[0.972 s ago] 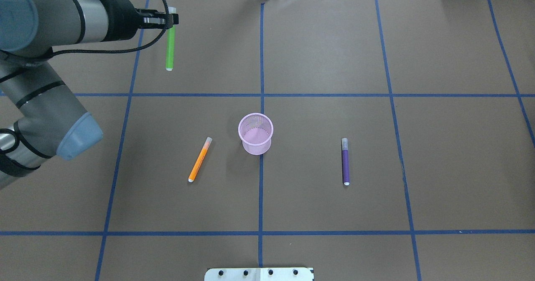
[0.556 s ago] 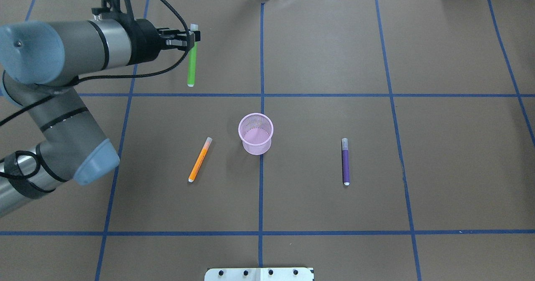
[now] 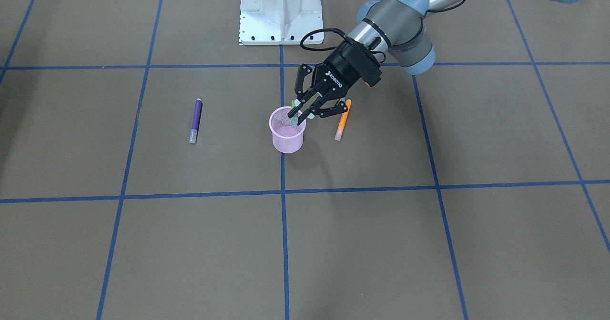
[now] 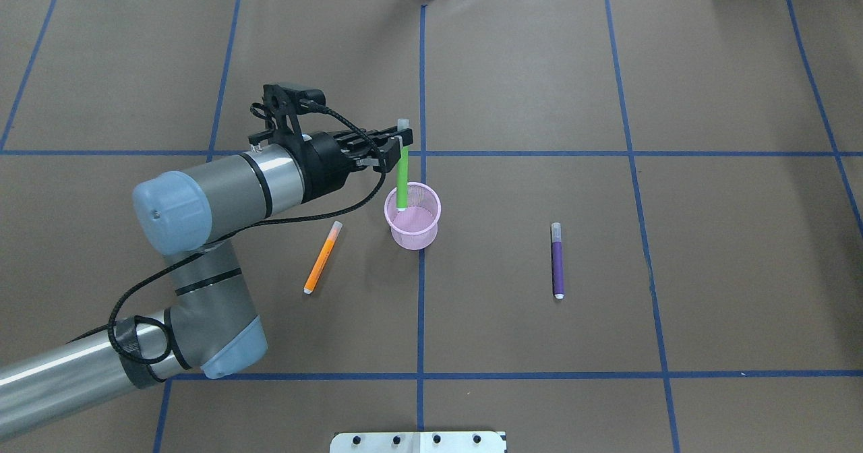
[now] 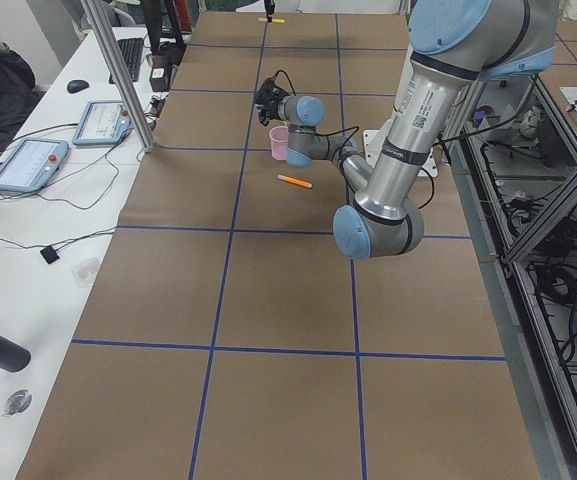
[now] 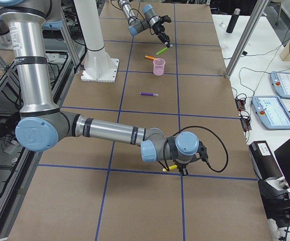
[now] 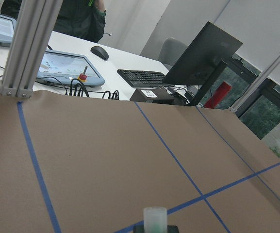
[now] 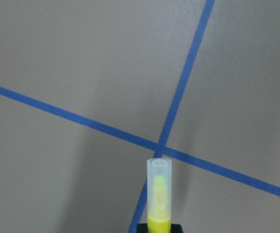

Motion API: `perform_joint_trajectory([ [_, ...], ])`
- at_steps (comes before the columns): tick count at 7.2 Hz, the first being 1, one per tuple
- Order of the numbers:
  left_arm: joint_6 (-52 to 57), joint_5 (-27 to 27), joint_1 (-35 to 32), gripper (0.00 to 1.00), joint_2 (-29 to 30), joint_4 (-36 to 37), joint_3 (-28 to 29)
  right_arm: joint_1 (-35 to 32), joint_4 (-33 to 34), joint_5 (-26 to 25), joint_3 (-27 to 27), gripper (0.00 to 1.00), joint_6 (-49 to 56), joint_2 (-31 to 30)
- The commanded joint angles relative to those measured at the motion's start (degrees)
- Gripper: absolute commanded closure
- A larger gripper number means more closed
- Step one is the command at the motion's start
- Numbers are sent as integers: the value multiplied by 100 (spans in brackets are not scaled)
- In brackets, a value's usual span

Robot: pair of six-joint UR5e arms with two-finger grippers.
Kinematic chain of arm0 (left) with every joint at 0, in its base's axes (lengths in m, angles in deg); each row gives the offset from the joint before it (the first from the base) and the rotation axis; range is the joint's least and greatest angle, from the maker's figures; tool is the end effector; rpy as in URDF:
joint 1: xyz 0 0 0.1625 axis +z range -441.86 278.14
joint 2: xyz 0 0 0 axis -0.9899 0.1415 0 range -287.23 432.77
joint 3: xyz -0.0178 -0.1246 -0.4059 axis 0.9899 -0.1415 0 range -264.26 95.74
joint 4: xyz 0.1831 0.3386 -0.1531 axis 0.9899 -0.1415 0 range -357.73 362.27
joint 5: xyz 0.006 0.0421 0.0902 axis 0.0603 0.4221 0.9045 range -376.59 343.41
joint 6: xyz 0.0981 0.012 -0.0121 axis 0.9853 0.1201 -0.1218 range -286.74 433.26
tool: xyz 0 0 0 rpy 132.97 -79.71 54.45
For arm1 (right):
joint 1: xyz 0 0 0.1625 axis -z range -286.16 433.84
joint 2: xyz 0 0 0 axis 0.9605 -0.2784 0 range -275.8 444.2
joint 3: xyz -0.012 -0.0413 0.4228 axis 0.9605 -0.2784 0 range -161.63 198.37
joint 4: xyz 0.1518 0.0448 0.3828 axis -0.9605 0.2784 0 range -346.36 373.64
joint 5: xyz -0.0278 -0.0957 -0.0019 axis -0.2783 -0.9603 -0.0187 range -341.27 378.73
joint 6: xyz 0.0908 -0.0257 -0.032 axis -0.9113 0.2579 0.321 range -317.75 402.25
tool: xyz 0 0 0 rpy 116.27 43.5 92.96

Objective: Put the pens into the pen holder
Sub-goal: 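Carry the green marker over the pink cup and release it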

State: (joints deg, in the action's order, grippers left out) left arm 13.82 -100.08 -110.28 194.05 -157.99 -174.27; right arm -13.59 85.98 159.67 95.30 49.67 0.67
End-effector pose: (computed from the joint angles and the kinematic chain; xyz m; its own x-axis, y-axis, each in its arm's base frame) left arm 0.4877 -0.4283 0.2044 0.1385 0.4995 -0.8552 0.5809 0.6584 0.4787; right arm 0.0312 -0.5494 0.6722 0.6119 -0.3023 0.7309 0.1240 0.9493 0.2888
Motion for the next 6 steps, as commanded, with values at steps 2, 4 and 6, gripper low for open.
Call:
perform_joint_trajectory([
  [2, 3, 228, 178, 100, 239, -137, 511, 41, -1, 21, 322, 100, -311, 11],
  [4, 20, 228, 178, 100, 256, -137, 651, 120, 8, 47, 480, 100, -452, 11],
  [6, 29, 237, 187, 100, 256, -329, 844, 174, 34, 152, 664, 100, -452, 11],
])
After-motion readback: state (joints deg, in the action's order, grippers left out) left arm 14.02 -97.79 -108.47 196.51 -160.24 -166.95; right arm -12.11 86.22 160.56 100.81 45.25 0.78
